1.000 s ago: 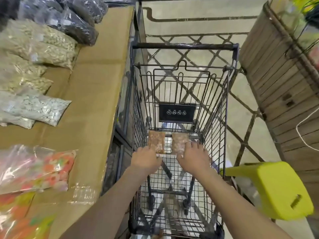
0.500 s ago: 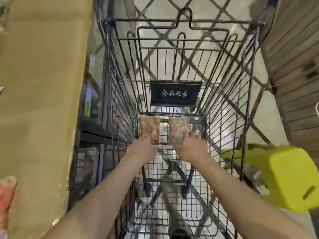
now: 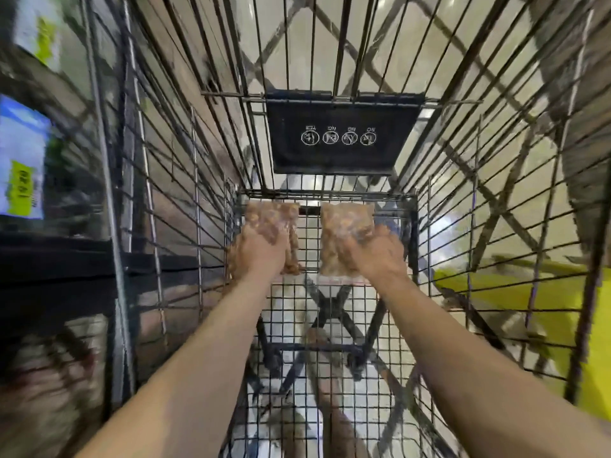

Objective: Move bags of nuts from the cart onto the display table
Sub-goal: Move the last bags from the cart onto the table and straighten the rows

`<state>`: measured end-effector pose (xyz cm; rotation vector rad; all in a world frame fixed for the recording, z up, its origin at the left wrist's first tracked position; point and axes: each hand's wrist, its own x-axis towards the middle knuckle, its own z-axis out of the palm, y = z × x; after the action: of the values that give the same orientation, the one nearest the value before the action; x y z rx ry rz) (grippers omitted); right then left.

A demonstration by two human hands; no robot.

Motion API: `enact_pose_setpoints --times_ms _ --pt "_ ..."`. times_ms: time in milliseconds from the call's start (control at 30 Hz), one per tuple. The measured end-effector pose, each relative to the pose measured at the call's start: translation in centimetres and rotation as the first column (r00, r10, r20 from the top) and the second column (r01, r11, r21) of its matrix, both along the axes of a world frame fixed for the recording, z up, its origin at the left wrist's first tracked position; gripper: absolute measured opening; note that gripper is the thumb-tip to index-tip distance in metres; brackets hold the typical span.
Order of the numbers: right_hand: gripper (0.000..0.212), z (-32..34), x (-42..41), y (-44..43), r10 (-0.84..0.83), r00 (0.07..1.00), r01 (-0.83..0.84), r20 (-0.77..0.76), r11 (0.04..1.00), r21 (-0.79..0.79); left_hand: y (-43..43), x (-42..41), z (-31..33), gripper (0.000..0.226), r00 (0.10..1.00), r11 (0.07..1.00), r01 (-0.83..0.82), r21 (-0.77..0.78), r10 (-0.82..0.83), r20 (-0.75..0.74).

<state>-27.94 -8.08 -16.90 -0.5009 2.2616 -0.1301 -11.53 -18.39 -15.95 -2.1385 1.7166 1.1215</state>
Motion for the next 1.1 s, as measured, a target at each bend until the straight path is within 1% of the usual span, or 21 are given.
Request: enact_pose_setpoints --times_ms 100,167,233,267,333,367,400,500,533,600,633,667,700,733,767,800,867,967,1000,1100 --pt "0.086 -2.0 -0.9 -0.3 -0.002 1.000 0.002 0.001 1.000 0.005 -0.7 -0.1 -2.1 0.087 0.996 0.996 -0.094 -0.011 0.094 0.003" --pt "0.082 -3.4 -1.1 -0.4 -0.043 0.998 0.043 0.042 0.999 -0.017 -0.6 -0.1 -3.2 0.079 0.990 0.990 -0.140 0.022 0.141 -0.030" --pt "0.090 -4.4 -1.1 -0.4 -0.123 0.990 0.125 0.069 0.992 -0.023 -0.3 -0.1 -4.0 0.068 0.983 0.983 -0.170 0.070 0.174 -0.059" --pt "0.088 -4.7 -1.1 -0.5 -0.140 0.988 0.141 0.065 0.990 -0.016 -0.2 0.0 -4.5 0.064 0.980 0.980 -0.184 0.076 0.189 -0.067" --pt "0.073 -5.0 -1.3 -0.6 -0.152 0.985 0.153 0.088 0.988 -0.013 -0.2 0.3 -5.4 0.062 0.977 0.978 -0.200 0.066 0.204 -0.068" --pt "0.066 -5.0 -1.3 -0.7 -0.161 0.982 0.164 0.101 0.986 -0.022 -0.3 0.4 -5.5 0.065 0.976 0.977 -0.204 0.068 0.208 -0.061" --pt "0.066 -4.9 -1.3 -0.8 -0.174 0.978 0.178 0.116 0.984 -0.028 -0.6 0.4 -5.5 0.070 0.977 0.976 -0.205 0.070 0.208 -0.044" --pt "0.100 -5.5 -1.5 -0.8 -0.191 0.979 0.192 0.076 0.981 -0.006 -1.2 0.0 -5.0 0.078 0.984 0.984 -0.175 0.045 0.174 0.027" --pt "0.098 -5.6 -1.5 -0.9 -0.200 0.977 0.201 0.076 0.980 -0.003 -1.3 -0.1 -5.1 0.078 0.983 0.983 -0.181 0.040 0.179 0.037" --pt "0.084 -6.1 -1.5 -0.9 -0.230 0.968 0.232 0.102 0.973 -0.007 -1.6 -0.4 -5.0 0.075 0.976 0.975 -0.217 0.052 0.216 0.021" --pt "0.089 -6.1 -1.5 -0.9 -0.247 0.959 0.253 0.139 0.967 -0.026 -1.6 -0.3 -5.3 0.072 0.969 0.967 -0.245 0.073 0.246 0.004" --pt "0.097 -6.5 -1.5 -0.9 -0.273 0.945 0.284 0.179 0.958 -0.042 -1.6 -0.4 -5.3 0.063 0.961 0.956 -0.273 0.104 0.277 -0.023" --pt "0.091 -6.8 -1.5 -0.8 -0.299 0.924 0.322 0.241 0.944 -0.065 -1.4 -0.5 -5.3 0.050 0.940 0.933 -0.322 0.161 0.336 -0.065" --pt "0.069 -6.9 -1.4 -0.6 -0.324 0.899 0.362 0.293 0.928 -0.084 -1.3 -0.4 -5.5 0.040 0.908 0.901 -0.372 0.224 0.404 -0.114" --pt "0.043 -6.9 -1.4 -0.5 -0.347 0.876 0.401 0.334 0.910 -0.104 -1.1 -0.4 -5.5 0.035 0.875 0.869 -0.412 0.274 0.462 -0.147" --pt "0.029 -7.1 -1.5 -0.3 -0.361 0.864 0.426 0.352 0.896 -0.127 -1.0 -0.4 -5.6 0.035 0.851 0.848 -0.432 0.308 0.496 -0.171" --pt "0.028 -7.2 -1.4 -0.3 -0.359 0.861 0.441 0.360 0.880 -0.178 -0.8 -0.6 -5.5 0.040 0.835 0.846 -0.429 0.317 0.505 -0.219" --pt "0.042 -7.6 -0.9 -0.4 -0.297 0.889 0.392 0.349 0.886 -0.246 -0.2 -0.5 -5.3 0.041 0.843 0.881 -0.383 0.278 0.456 -0.284" --pt "0.043 -7.7 -0.7 -0.4 -0.282 0.894 0.381 0.348 0.888 -0.258 0.0 -0.5 -5.2 0.041 0.848 0.891 -0.369 0.264 0.439 -0.297" --pt "0.037 -7.5 -0.4 -0.3 -0.251 0.898 0.362 0.361 0.888 -0.284 0.3 -0.3 -4.8 0.041 0.873 0.924 -0.336 0.182 0.378 -0.309"
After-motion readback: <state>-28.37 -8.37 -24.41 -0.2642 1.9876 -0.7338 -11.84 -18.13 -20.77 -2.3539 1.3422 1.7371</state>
